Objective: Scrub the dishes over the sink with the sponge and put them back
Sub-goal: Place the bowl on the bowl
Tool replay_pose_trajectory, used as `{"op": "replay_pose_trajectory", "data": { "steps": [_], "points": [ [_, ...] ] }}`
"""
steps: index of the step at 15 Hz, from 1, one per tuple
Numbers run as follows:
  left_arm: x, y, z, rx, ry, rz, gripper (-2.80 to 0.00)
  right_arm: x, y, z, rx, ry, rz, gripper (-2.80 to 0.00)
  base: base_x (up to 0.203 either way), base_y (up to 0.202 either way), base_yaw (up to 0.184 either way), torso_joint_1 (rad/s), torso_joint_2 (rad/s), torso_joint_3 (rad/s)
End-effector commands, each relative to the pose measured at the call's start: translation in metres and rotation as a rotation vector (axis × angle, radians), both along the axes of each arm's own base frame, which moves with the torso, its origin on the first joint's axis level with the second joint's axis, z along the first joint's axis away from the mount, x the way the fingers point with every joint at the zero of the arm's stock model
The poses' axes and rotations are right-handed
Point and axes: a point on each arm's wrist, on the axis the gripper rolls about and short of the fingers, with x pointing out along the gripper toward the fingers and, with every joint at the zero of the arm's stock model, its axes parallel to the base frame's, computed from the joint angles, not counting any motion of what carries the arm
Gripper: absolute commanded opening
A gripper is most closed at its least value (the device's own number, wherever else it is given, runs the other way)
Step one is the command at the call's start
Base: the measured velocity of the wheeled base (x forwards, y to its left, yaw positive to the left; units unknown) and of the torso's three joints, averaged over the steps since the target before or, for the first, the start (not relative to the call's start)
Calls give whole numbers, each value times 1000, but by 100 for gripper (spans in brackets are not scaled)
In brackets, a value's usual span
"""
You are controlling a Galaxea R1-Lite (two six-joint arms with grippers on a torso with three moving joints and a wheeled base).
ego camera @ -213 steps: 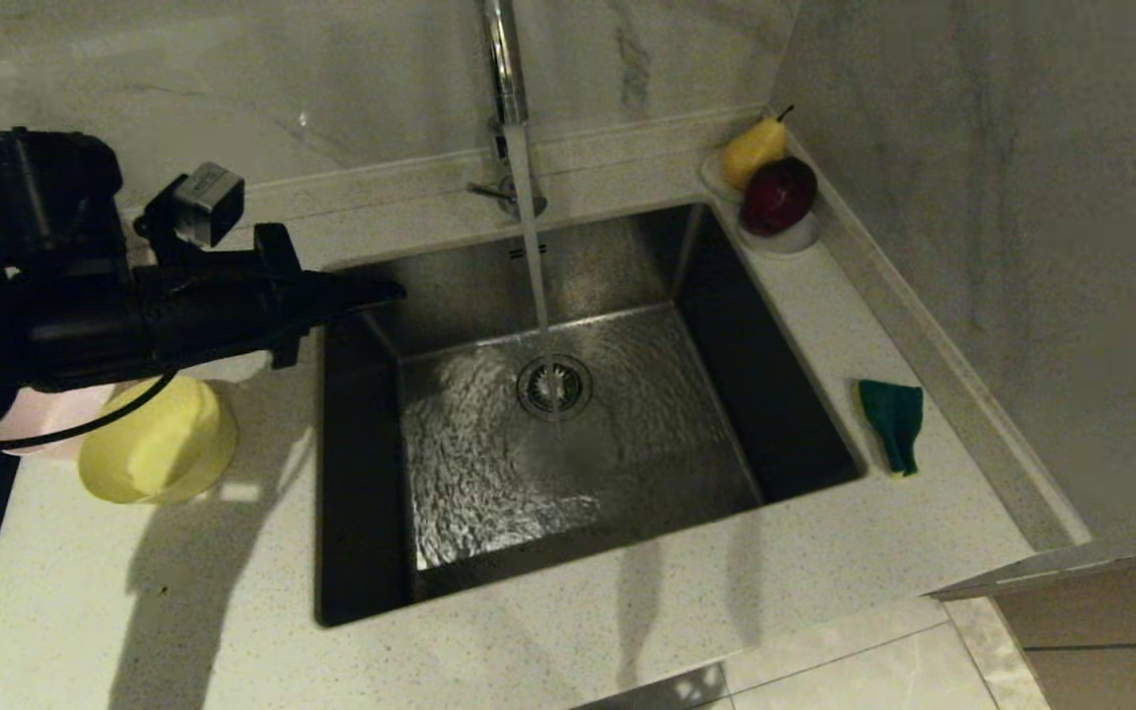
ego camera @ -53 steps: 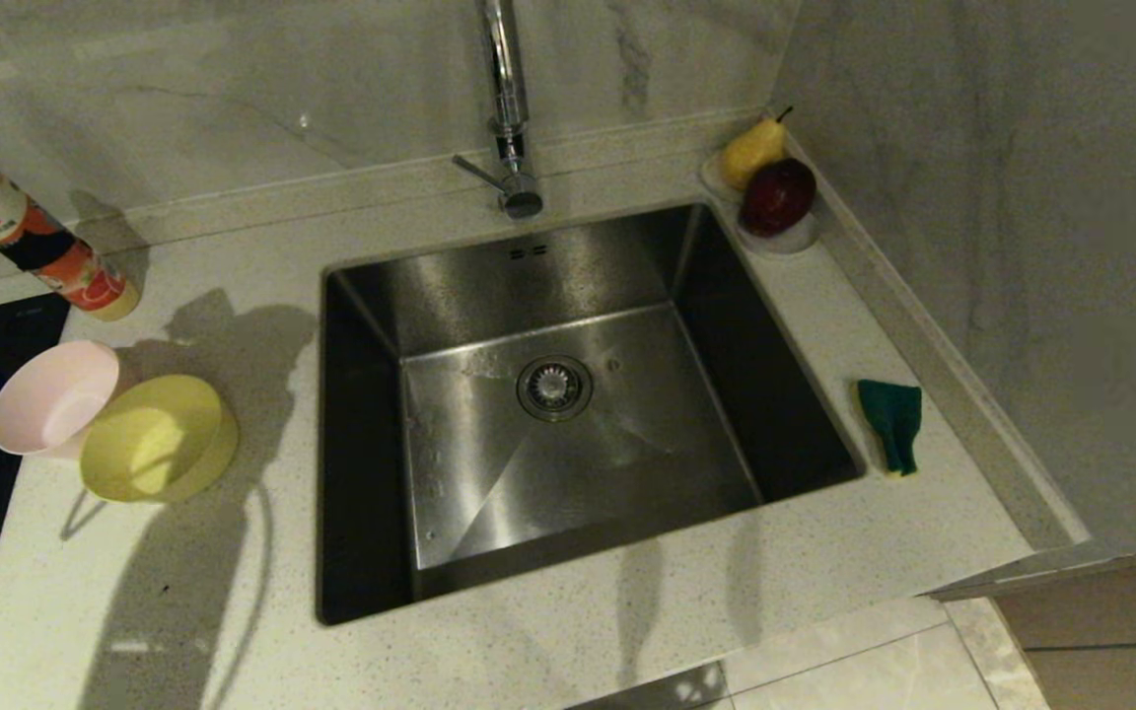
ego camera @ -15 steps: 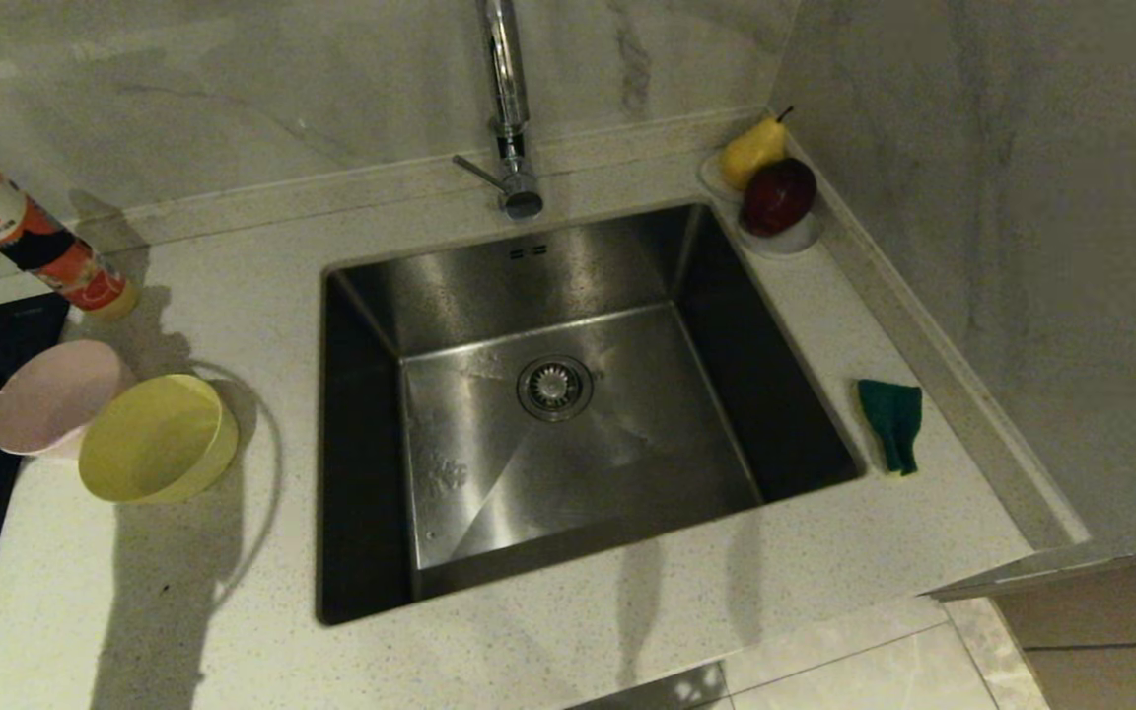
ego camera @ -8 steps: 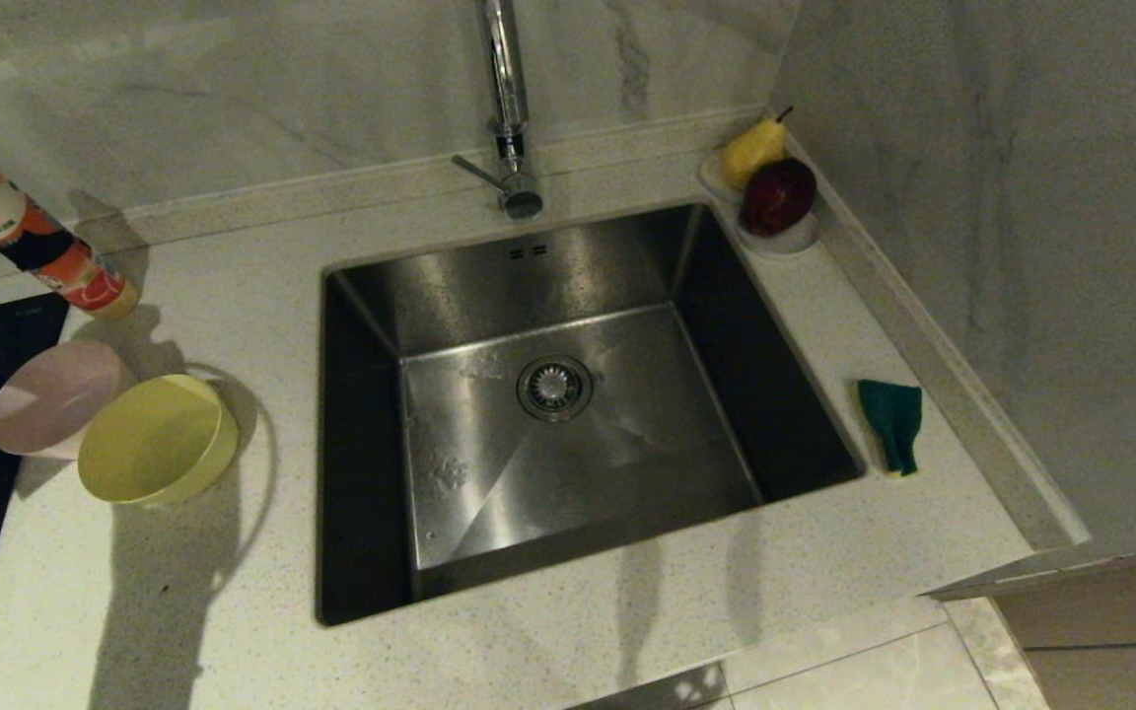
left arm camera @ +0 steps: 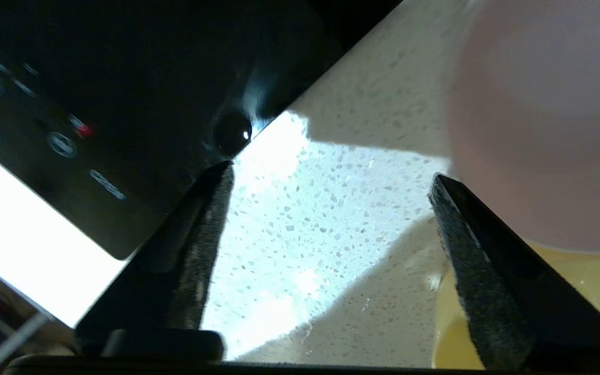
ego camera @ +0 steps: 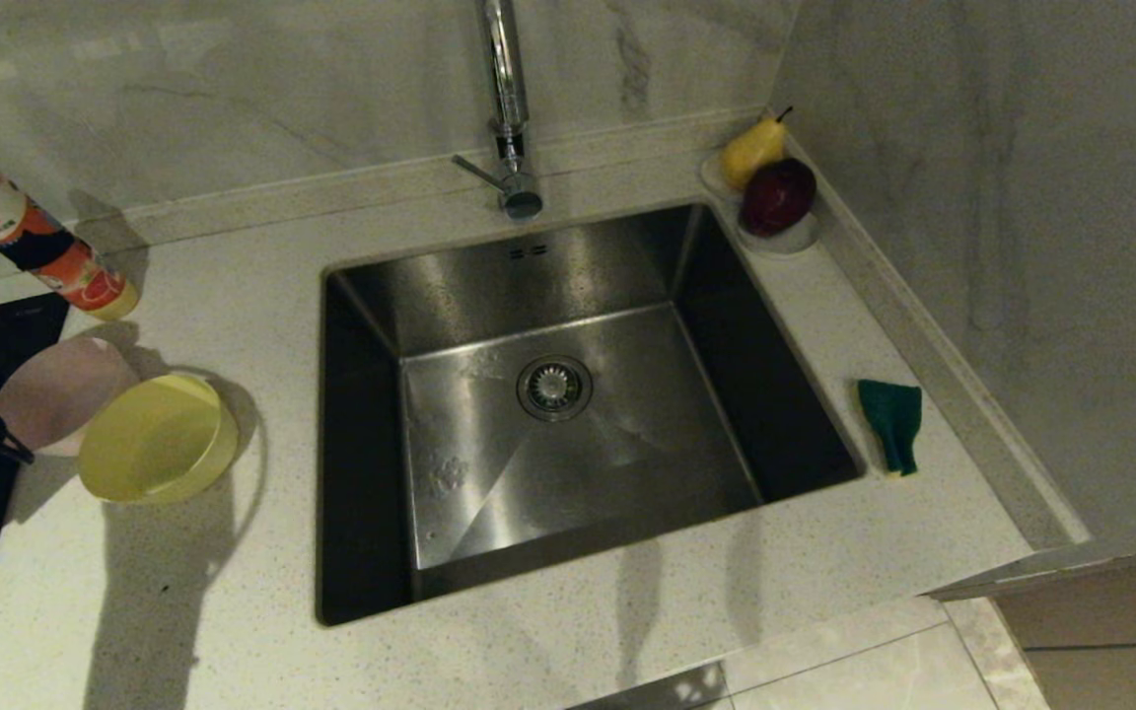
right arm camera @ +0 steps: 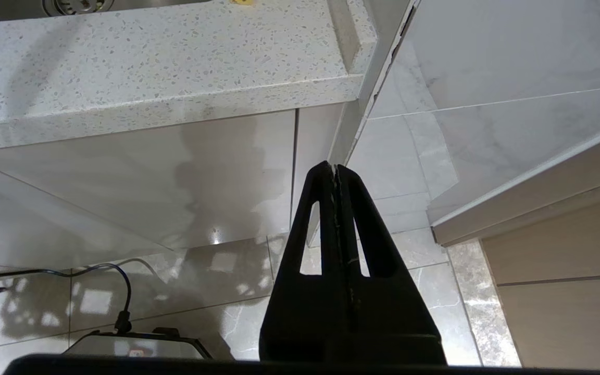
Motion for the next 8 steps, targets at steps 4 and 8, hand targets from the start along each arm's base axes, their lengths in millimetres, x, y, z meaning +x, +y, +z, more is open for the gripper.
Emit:
{"op": "replay_pose_trajectory", "data": {
  "steps": [4, 8],
  "points": [
    [11, 10, -15, -105, -12, 20, 0, 0, 0, 0, -1, 1, 0, -280, 0, 0, 0, 0, 0, 0],
    [2, 1, 12, -138, -125, 2, 0, 0, 0, 0, -1, 1, 0, -280, 0, 0, 0, 0, 0, 0]
  ]
}}
